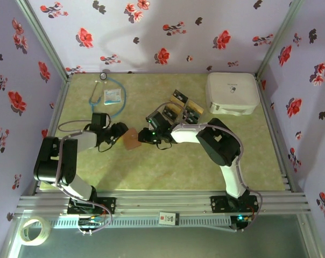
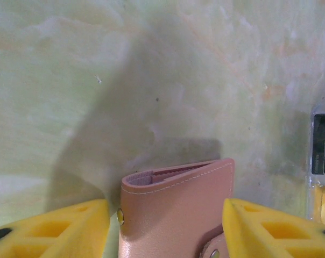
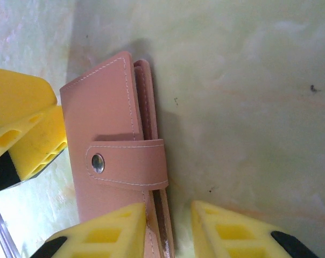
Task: Put the credit cards into the card holder
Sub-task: Pick up the card holder from the center of the table.
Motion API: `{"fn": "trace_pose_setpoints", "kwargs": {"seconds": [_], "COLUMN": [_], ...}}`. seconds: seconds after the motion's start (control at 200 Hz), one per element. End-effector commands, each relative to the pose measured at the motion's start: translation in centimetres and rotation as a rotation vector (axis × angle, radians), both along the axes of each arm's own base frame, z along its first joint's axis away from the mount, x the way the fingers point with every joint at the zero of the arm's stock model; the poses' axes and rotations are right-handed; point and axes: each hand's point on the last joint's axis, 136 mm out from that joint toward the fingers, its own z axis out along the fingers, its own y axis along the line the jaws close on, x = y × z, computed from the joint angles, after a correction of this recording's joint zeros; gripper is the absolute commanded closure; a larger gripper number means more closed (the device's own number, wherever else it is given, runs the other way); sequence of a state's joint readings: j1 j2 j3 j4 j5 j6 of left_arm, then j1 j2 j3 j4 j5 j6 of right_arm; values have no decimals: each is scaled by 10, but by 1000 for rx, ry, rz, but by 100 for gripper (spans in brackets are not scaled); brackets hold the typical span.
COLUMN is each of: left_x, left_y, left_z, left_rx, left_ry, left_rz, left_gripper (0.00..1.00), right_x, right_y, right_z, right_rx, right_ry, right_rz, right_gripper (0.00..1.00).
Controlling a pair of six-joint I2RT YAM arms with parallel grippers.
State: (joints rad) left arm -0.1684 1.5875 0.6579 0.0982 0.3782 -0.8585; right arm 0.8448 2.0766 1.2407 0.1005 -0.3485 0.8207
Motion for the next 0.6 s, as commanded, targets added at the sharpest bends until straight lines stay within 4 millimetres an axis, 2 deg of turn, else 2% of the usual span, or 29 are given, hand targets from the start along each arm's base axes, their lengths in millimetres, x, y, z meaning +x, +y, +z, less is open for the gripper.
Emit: {"fn": "trace_pose_setpoints", "kwargs": {"seconds": [0.0, 0.14, 0.3, 0.45, 0.595], "left_x": [-2, 0, 3, 2, 2], "left_y": [-8, -15, -25, -34, -38], "left_z": [-19, -21, -14, -14, -15], "left_rx": [-43, -93, -156, -164, -175], "left_ry": [18, 0, -39, -48, -50], "left_rz": [-12, -18, -33, -56, -55], "left_gripper": [44, 47, 49, 49, 53], "right_x": [-5, -7, -8, -9, -9], "right_y": [5, 7, 10, 11, 11], "right_z": [-11, -13, -16, -19, -22], "right_rx": [-4, 0, 6, 9, 8], "right_ry": [28, 35, 42, 51, 56], "right_rz": [18, 21, 22, 22, 19], "right_gripper": [77, 78, 78, 78, 78]}}
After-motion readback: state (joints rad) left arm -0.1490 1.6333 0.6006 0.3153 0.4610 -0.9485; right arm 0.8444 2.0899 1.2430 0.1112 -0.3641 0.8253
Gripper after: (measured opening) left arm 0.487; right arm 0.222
